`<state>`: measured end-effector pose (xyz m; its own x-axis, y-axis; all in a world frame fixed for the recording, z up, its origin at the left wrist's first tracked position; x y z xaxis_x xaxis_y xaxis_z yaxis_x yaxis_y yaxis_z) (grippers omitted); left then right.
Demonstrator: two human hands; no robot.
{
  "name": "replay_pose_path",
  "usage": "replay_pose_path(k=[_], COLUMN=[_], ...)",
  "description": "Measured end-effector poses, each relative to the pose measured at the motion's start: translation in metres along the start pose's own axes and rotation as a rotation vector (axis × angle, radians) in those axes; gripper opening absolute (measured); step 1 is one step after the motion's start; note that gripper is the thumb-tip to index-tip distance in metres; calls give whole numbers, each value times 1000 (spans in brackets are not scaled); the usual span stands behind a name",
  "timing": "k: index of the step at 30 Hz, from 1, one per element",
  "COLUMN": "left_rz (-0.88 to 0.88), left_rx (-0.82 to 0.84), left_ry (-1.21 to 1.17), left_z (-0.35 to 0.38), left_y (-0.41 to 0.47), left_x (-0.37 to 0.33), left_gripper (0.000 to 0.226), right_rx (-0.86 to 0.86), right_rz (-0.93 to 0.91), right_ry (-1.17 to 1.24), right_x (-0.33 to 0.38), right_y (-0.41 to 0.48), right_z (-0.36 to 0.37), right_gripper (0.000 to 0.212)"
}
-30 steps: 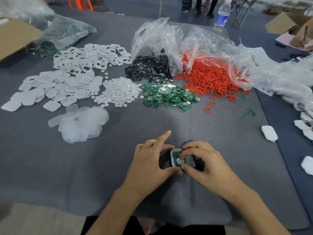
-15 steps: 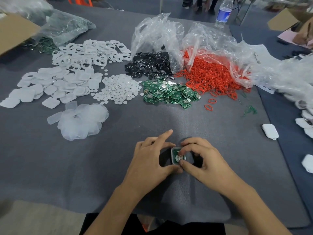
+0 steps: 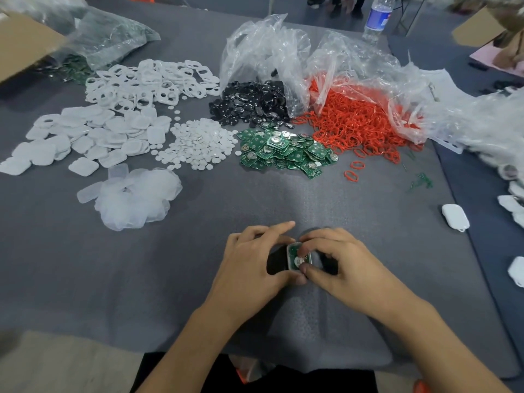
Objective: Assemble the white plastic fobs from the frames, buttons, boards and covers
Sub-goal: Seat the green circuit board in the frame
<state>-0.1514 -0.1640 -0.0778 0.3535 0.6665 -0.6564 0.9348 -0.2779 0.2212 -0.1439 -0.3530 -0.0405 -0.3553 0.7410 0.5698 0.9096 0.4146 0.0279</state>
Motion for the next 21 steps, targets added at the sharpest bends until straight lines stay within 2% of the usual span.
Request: replay_pose_path(k=[10, 16, 21], left_rz=[2, 5, 5], left_rx=[-1, 4, -3], left_ry=[2, 13, -2], left_z=[-1, -1, -1], left_y=[0, 0, -1], left_x=[-1, -1, -2], left_gripper=[84, 83, 83], right_rx=[-44, -126, -108], right_rz=[19, 69, 134], right_ry=[-45, -7, -94], right_x=[5, 7, 7], right_y=[-12, -12, -10], right_z=[0, -2, 3], right_gripper=[19, 21, 21])
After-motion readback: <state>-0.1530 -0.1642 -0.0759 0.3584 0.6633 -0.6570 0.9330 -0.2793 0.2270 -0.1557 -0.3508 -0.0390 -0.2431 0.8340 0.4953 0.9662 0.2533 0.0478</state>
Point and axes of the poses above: each hand's wrist, its own y-axis towards the middle knuckle, its own z-axis out of the palm, x = y × z, the point moved 3 cm from there along y, towards the middle knuckle, and after that the axes turned 6 degrees about z, right-handed, at the moved point
